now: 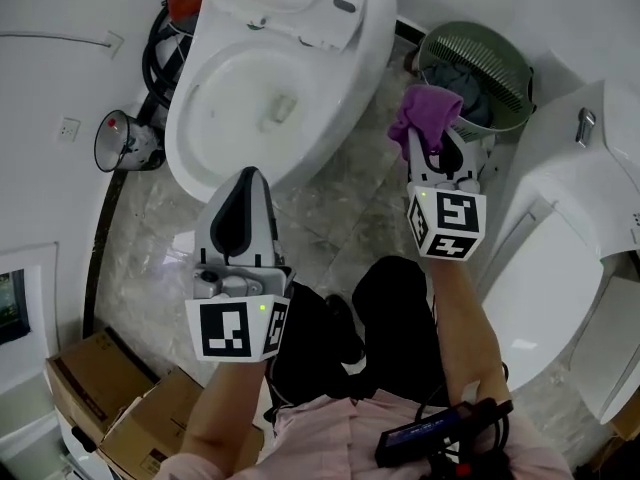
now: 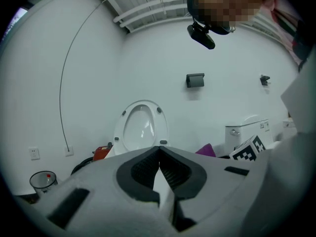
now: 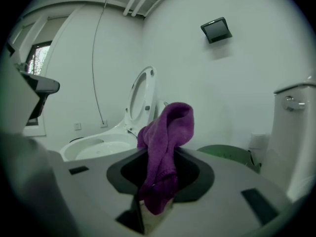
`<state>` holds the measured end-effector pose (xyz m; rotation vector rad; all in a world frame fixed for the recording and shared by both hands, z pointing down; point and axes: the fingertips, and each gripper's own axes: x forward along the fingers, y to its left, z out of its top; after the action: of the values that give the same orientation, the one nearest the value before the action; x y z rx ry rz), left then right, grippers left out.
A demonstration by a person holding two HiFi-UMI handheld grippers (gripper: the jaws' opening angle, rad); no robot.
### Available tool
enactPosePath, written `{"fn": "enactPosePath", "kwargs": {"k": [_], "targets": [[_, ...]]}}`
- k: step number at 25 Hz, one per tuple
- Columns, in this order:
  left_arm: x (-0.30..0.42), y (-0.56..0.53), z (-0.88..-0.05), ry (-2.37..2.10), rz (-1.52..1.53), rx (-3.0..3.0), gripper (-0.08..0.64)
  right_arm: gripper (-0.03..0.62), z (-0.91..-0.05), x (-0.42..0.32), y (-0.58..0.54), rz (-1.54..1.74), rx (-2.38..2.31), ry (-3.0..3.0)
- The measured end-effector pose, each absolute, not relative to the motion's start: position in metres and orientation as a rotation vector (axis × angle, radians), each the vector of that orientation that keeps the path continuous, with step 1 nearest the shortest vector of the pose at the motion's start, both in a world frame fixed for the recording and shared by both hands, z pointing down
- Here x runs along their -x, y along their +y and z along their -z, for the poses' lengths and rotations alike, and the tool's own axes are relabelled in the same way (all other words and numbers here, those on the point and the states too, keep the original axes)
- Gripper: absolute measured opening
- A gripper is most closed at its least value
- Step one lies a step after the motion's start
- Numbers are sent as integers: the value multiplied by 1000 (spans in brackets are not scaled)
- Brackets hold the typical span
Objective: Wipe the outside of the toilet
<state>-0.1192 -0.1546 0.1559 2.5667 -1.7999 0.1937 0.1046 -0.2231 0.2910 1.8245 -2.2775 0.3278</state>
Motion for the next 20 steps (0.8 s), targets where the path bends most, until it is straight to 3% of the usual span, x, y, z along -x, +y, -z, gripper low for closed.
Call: {"fn": "enactPosePath", "kwargs": {"k": [20], "targets": [[96, -124, -241, -1667, -68, -2760, 8, 121, -385, -113, -305, -74, -1820, -2213]]}}
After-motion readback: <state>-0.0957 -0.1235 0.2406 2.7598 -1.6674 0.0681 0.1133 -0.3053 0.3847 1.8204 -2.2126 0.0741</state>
